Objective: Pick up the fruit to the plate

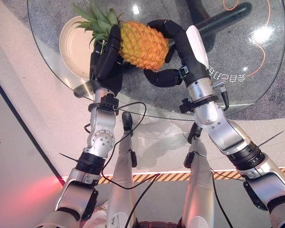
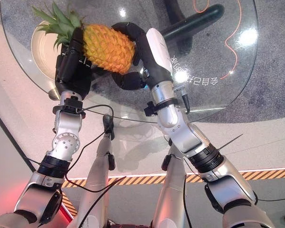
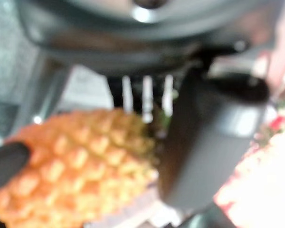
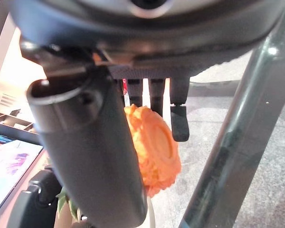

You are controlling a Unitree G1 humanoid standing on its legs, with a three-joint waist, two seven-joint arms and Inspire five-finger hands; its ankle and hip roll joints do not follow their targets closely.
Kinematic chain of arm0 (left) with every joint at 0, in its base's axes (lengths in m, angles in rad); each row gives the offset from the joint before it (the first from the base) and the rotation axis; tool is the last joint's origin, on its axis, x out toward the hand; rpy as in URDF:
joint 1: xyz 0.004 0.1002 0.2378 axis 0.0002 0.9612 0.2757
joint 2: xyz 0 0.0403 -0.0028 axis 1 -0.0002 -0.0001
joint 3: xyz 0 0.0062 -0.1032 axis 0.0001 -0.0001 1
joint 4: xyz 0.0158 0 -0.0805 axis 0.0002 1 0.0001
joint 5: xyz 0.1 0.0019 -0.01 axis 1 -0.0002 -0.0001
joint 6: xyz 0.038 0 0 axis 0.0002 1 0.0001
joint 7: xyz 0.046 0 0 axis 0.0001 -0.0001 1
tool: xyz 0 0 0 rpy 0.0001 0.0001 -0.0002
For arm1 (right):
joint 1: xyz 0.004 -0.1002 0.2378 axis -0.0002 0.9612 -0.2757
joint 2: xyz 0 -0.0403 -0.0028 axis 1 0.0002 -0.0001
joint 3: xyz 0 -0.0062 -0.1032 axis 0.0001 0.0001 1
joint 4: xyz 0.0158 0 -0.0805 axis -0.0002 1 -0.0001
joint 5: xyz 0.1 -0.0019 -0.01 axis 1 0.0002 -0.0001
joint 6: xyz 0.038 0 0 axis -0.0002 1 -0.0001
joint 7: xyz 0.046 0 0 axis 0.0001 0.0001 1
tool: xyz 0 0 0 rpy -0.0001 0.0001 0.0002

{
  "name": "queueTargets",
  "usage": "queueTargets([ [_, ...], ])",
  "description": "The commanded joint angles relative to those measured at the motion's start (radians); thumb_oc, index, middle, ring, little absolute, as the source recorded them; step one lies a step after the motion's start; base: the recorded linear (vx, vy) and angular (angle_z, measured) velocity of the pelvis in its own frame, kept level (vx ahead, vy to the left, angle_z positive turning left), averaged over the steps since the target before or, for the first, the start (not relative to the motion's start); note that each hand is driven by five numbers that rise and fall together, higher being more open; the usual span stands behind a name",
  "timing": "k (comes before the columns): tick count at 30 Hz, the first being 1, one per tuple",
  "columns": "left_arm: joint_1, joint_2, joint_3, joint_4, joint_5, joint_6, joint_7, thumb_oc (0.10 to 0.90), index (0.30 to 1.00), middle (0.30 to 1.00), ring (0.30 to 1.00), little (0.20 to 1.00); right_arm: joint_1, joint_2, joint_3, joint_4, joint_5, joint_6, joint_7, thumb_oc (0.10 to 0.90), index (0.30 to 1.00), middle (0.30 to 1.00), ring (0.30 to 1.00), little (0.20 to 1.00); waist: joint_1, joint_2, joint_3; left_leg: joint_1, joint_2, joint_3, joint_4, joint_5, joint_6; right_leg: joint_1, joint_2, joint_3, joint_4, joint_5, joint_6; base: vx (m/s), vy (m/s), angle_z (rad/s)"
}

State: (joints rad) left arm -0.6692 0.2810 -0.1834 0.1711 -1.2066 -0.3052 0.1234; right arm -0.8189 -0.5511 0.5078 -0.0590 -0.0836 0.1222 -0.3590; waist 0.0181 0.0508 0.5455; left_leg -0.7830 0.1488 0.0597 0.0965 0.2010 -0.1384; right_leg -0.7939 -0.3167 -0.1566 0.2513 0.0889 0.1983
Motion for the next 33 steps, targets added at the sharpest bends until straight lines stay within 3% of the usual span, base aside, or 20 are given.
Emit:
queueTargets([
  [1, -0.097, -0.012, -0.035, -0.126, 0.041, -0.065, -0.108, 0.1, 0.3, 0.3, 0.3, 0.2, -0.134, 0.03, -0.023, -0.182, -0.02, -0.13, -0.024, 0.331, 0.498, 0.498, 0.498, 0.431, 0.01, -0.015, -0.025, 0.034, 0.016, -0.015, 0.005, -0.035, -0.004, 0.03, -0.019, -0.04, -0.073, 0.073, 0.032, 0.0, 0.0, 0.0],
  [2, -0.099, -0.011, -0.035, -0.126, 0.041, -0.065, -0.109, 0.1, 0.3, 0.3, 0.3, 0.2, -0.134, 0.031, -0.023, -0.18, -0.019, -0.129, -0.027, 0.536, 0.674, 0.674, 0.674, 0.636, 0.011, -0.015, -0.025, 0.035, 0.016, -0.015, 0.004, -0.035, -0.005, 0.032, -0.019, -0.041, -0.074, 0.073, 0.032, 0.0, 0.0, 0.0],
  [3, -0.1, -0.011, -0.036, -0.125, 0.044, -0.065, -0.108, 0.1, 0.3, 0.3, 0.3, 0.2, -0.134, 0.03, -0.023, -0.178, -0.018, -0.128, -0.031, 0.8, 0.9, 0.9, 0.9, 0.9, 0.011, -0.015, -0.025, 0.037, 0.016, -0.015, 0.002, -0.035, -0.005, 0.033, -0.02, -0.041, -0.075, 0.073, 0.032, 0.0, 0.0, 0.0],
  [33, -0.105, -0.002, 0.005, -0.111, 0.157, -0.154, -0.029, 0.1, 0.3, 0.3, 0.3, 0.2, -0.115, 0.041, -0.053, -0.174, -0.031, -0.132, -0.037, 0.8, 0.9, 0.9, 0.9, 0.9, 0.015, -0.013, -0.025, 0.037, 0.017, -0.013, -0.004, -0.033, -0.007, 0.031, -0.024, -0.048, -0.07, 0.07, 0.033, 0.0, 0.0, 0.0],
])
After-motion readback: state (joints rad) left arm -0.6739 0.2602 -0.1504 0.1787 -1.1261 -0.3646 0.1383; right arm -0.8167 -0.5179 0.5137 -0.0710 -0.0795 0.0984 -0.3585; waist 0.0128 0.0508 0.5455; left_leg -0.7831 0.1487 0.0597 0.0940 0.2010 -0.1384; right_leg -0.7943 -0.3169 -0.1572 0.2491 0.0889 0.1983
